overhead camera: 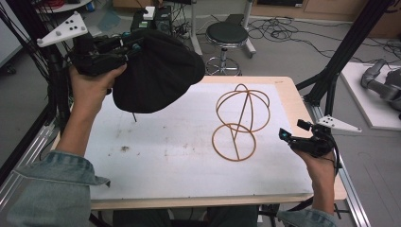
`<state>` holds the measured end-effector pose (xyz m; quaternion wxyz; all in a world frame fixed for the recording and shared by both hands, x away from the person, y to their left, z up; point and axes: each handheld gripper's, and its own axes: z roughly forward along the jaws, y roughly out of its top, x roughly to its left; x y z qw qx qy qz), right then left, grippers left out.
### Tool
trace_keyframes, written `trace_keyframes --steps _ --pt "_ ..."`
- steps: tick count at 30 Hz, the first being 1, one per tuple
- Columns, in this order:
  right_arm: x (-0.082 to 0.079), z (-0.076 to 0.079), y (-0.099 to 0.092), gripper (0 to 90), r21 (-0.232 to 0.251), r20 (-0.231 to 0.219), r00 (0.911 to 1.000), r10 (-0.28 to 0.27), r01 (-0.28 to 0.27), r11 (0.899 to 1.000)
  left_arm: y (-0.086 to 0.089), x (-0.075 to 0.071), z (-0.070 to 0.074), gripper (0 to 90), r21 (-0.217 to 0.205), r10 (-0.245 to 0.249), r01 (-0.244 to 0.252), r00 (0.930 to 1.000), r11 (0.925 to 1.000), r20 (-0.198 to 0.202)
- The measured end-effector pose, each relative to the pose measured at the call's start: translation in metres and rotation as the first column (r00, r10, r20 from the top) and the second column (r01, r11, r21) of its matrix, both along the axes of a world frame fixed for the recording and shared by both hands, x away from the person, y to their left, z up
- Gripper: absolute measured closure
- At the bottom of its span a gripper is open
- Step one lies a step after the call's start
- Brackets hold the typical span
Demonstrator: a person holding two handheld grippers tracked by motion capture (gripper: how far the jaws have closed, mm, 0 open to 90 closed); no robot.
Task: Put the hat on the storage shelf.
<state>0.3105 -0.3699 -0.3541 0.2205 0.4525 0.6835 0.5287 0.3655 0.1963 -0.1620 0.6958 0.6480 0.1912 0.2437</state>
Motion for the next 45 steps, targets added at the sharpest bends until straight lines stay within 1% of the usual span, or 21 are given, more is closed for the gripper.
trace_keyframes --steps 2,3,6,7,9,12,14,17,22,30,31,32,35,39,41,43,45 --pt "0.0 0.0 -0.001 5.9 -0.003 0.001 1.0 0.002 -0.002 1.0 -0.002 0.001 0.001 68.5 -0.007 -0.007 0.007 1.0 0.9999 0.0" --pt "-0.001 0.0 -0.001 5.9 -0.004 -0.001 1.0 0.001 -0.001 1.0 -0.007 0.003 0.003 68.5 -0.012 -0.025 0.025 0.9997 0.9996 0.006" --pt "-0.001 0.0 -0.001 5.9 -0.002 0.003 1.0 0.001 -0.001 1.0 -0.012 0.004 0.004 68.5 -0.024 -0.035 0.036 0.9993 0.9991 0.008" --pt "-0.001 0.0 -0.001 5.9 -0.002 0.002 1.0 0.002 -0.002 1.0 -0.017 0.006 0.005 68.5 -0.027 -0.05 0.051 0.9986 0.9983 0.014" --pt "-0.001 0.0 -0.001 5.9 -0.001 0.003 1.0 0.003 -0.003 1.0 -0.023 0.007 0.006 68.5 -0.031 -0.065 0.066 0.9978 0.9974 0.014" --pt "-0.001 0.0 -0.001 5.9 0.001 0.005 1.0 0.004 -0.004 1.0 -0.028 0.009 0.007 68.5 -0.027 -0.077 0.078 0.9968 0.9966 0.021" --pt "-0.001 0.0 -0.001 5.9 0.001 0.003 1.0 0.003 -0.003 1.0 -0.035 0.011 0.007 68.5 -0.025 -0.096 0.096 0.9951 0.995 0.023" --pt "-0.001 0.0 -0.002 5.9 0.002 0.008 1.0 0.005 -0.005 1.0 -0.041 0.014 0.008 68.5 -0.026 -0.109 0.11 0.9936 0.9936 0.028" --pt "-0.003 -0.001 -0.003 5.9 0.004 0.001 1.0 0.002 -0.002 1.0 -0.052 0.018 0.008 68.5 -0.035 -0.133 0.134 0.9908 0.9904 0.027" --pt "-0.006 -0.002 -0.005 5.9 0.005 0.005 1.0 -0.006 0.006 1.0 -0.075 0.024 0.003 68.5 -0.037 -0.173 0.174 0.9848 0.9841 0.017" --pt "-0.006 -0.002 -0.005 5.9 0.004 0.005 1.0 -0.004 0.004 1.0 -0.075 0.024 0.003 68.5 -0.037 -0.173 0.174 0.9848 0.9841 0.017" --pt "-0.005 -0.002 -0.005 5.9 0.001 0.01 1.0 -0.002 0.002 1.0 -0.081 0.026 0.002 68.5 -0.039 -0.185 0.186 0.9825 0.9818 0.017" --pt "-0.005 -0.002 -0.004 5.9 0.003 0.005 1.0 0.0 0.0 1.0 -0.09 0.029 0.0 68.5 -0.045 -0.197 0.198 0.9802 0.9792 0.014" --pt "-0.005 -0.002 -0.004 5.9 0.004 0.005 1.0 0.003 -0.003 1.0 -0.1 0.033 -0.004 68.5 -0.04 -0.217 0.217 0.9762 0.9753 0.01" --pt "-0.005 -0.003 -0.004 5.9 0.007 0.002 1.0 0.003 -0.003 1.0 -0.102 0.033 -0.005 68.5 -0.039 -0.22 0.221 0.9754 0.9746 0.007" --pt "-0.004 -0.003 -0.004 5.9 0.005 0.006 1.0 0.004 -0.004 1.0 -0.108 0.035 -0.009 68.5 -0.037 -0.231 0.231 0.973 0.9724 0.001" --pt "-0.004 -0.003 -0.004 5.9 0.009 0.003 1.0 0.003 -0.003 1.0 -0.11 0.035 -0.01 68.5 -0.032 -0.234 0.233 0.9724 0.9719 -0.001"
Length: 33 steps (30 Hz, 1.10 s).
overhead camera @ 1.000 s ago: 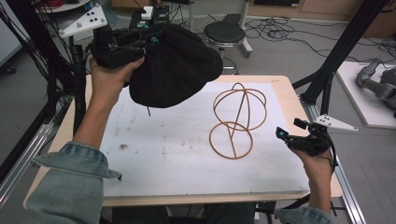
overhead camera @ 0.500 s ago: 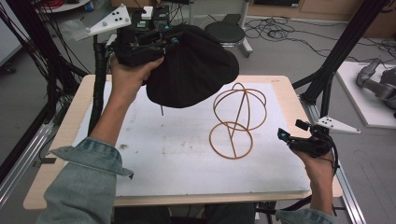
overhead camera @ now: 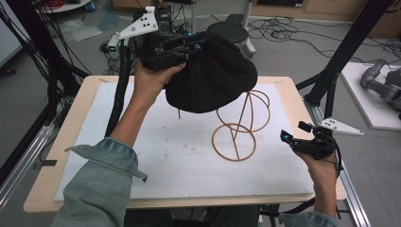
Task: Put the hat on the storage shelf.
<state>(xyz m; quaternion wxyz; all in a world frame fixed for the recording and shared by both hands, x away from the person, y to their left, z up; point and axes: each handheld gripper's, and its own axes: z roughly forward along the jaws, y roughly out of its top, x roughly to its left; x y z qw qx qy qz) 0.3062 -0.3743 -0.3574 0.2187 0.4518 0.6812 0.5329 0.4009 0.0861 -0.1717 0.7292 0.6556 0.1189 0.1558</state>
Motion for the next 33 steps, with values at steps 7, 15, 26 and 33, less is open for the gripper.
trace_keyframes --steps 7,15,26,33 --pt "0.001 0.0 -0.001 5.9 0.002 0.002 1.0 0.001 -0.001 1.0 -0.014 0.002 -0.007 68.4 0.008 -0.025 0.026 0.9995 0.9996 -0.016" --pt "0.001 0.0 0.001 5.9 0.003 -0.004 1.0 0.006 -0.006 1.0 -0.03 0.005 -0.018 68.4 0.025 -0.05 0.051 0.9982 0.9984 -0.032" --pt "0.0 -0.001 -0.001 5.9 0.004 -0.003 1.0 0.002 -0.002 1.0 -0.044 0.01 -0.028 68.4 0.041 -0.066 0.068 0.9969 0.9969 -0.043" --pt "0.001 -0.001 0.0 5.9 0.001 -0.005 1.0 0.003 -0.003 1.0 -0.053 0.012 -0.034 68.3 0.07 -0.077 0.08 0.9957 0.9943 -0.051"
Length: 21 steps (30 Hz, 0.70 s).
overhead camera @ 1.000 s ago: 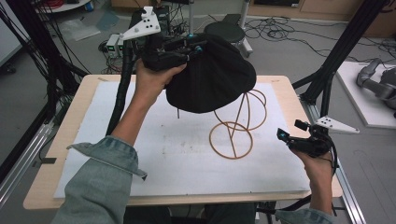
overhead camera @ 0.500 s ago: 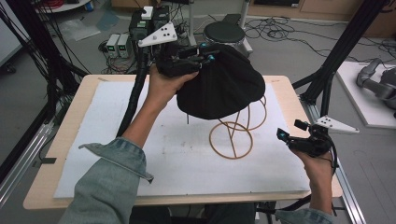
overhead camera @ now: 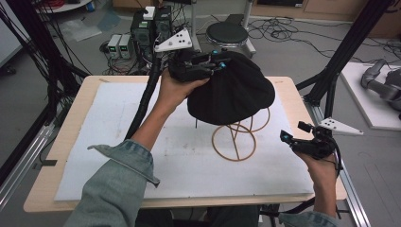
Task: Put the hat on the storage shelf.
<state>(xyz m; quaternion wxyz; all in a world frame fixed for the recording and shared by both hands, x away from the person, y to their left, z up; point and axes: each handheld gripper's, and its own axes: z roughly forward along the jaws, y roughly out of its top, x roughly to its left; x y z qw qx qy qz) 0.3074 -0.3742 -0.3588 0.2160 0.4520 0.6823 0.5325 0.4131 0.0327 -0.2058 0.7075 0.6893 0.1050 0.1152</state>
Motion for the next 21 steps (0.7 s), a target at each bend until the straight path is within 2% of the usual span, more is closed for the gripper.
trace_keyframes --steps 7,21 --pt "0.0 -0.001 0.0 5.9 0.003 -0.004 1.0 0.001 -0.001 1.0 -0.01 0.0 -0.006 68.3 0.05 -0.011 0.011 0.9999 0.9987 0.007" --pt "0.0 -0.002 -0.002 5.9 0.006 -0.004 1.0 0.0 0.0 1.0 -0.032 0.0 -0.023 68.0 0.108 -0.034 0.034 0.9994 0.9936 -0.004"
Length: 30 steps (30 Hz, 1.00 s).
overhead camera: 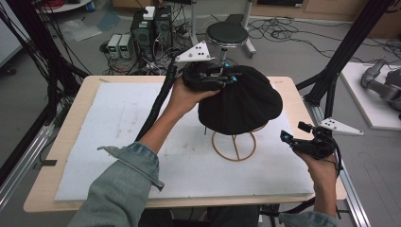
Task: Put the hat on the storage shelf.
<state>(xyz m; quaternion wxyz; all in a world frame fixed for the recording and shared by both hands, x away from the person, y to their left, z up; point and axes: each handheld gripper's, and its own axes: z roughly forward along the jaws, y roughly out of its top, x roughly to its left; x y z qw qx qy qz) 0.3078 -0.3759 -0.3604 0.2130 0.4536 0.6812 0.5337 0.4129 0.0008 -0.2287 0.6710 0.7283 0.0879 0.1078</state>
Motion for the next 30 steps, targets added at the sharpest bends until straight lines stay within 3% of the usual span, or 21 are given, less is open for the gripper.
trace_keyframes --steps 6,9,16,30 --pt "0.001 -0.001 0.0 5.9 -0.001 -0.007 1.0 0.002 -0.002 1.0 -0.004 0.002 -0.005 67.8 0.013 -0.005 0.005 0.9999 0.9999 -0.012" --pt "0.0 -0.001 0.0 5.9 0.002 -0.007 1.0 0.002 -0.002 1.0 -0.009 0.003 -0.009 67.7 0.046 -0.007 0.007 0.9998 0.9989 -0.017" --pt "0.0 -0.001 -0.001 5.9 0.002 0.002 1.0 0.0 0.0 1.0 -0.014 0.001 -0.015 66.8 0.068 -0.014 0.015 0.9997 0.9976 -0.018" --pt "0.001 -0.002 -0.001 5.9 0.007 -0.009 1.0 0.0 0.0 1.0 -0.014 0.005 -0.023 64.3 0.081 -0.018 0.021 0.999 0.9965 -0.041"
